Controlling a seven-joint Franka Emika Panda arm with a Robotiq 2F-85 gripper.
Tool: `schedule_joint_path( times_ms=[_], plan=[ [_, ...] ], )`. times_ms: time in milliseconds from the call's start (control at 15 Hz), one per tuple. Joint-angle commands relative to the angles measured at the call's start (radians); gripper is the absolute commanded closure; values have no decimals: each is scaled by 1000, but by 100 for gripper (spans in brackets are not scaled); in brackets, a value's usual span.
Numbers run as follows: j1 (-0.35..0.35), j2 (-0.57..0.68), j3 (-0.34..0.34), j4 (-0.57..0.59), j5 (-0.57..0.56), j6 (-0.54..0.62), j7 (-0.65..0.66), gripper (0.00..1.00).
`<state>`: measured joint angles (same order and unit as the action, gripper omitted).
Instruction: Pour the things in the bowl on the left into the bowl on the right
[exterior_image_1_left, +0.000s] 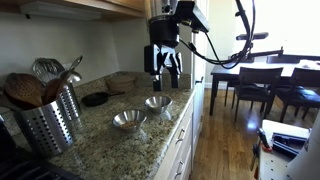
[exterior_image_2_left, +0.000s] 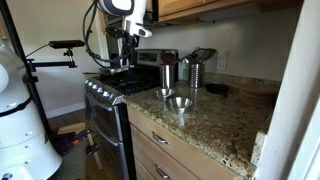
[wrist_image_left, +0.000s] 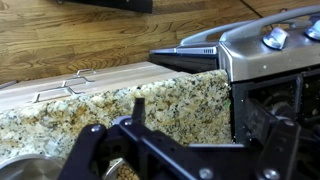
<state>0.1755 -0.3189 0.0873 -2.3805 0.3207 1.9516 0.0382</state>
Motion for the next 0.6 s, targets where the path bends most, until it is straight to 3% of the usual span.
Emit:
schedule_joint_path(
  times_ms=[0,533],
  plan=[
    [-13,2,10,2,0,1,-10,0],
    [-31,64,3,15,-44,37,-69,0]
  ],
)
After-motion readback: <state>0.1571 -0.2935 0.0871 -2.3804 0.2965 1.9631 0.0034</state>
